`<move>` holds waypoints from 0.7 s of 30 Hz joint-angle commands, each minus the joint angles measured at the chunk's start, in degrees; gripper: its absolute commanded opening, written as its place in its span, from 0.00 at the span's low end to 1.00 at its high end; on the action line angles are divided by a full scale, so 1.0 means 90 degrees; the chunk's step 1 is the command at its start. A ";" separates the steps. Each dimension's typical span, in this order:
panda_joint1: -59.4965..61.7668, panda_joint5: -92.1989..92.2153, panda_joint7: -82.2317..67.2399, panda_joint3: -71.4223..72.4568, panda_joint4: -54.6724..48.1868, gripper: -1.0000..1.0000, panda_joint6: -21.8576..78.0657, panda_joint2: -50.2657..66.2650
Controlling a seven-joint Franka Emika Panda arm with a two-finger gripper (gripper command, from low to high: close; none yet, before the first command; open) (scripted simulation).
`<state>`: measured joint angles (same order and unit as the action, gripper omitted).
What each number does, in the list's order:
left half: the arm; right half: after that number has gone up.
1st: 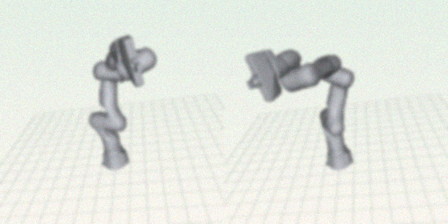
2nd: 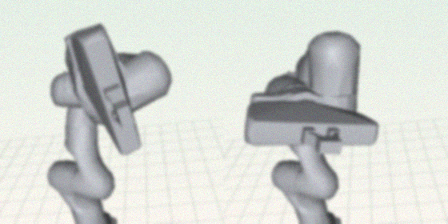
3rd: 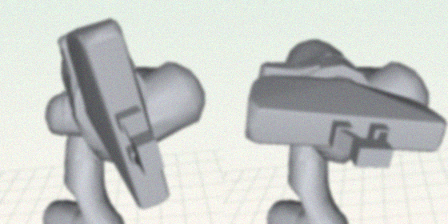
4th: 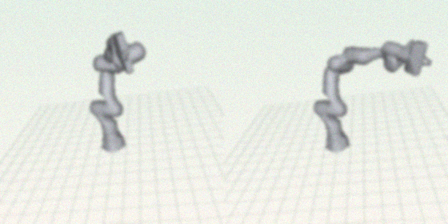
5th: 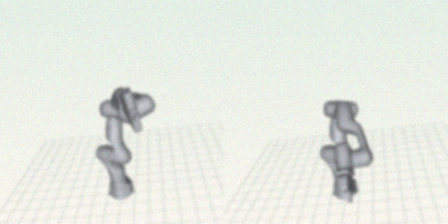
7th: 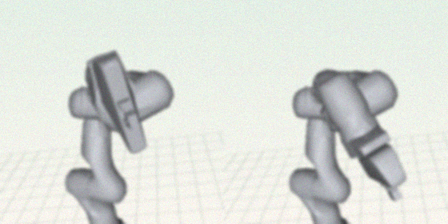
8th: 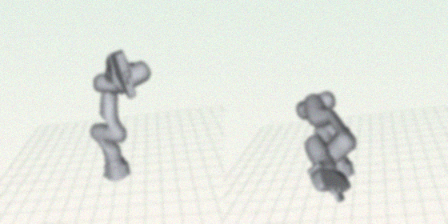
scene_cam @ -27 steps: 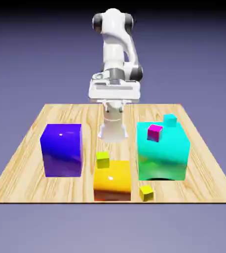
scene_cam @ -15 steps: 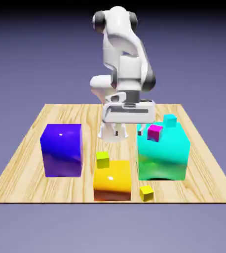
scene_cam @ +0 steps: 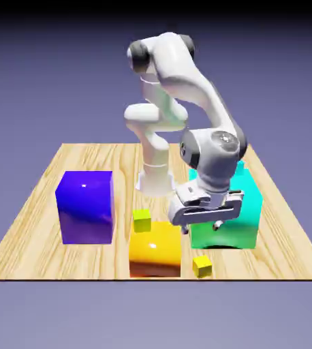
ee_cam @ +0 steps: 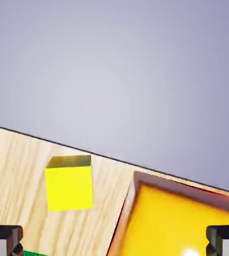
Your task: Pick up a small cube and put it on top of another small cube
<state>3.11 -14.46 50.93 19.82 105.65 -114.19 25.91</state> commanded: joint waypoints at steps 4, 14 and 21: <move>0.0060 -0.0228 0.0134 0.0312 -0.0872 0.50 0.0943 0.0923; 0.0209 -0.0798 0.0468 0.1093 -0.3053 0.50 0.3299 0.3230; 0.0436 -0.0974 0.0628 0.1022 -0.2099 0.50 0.2358 0.3358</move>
<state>7.03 -23.23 56.59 29.01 86.76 -92.97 56.14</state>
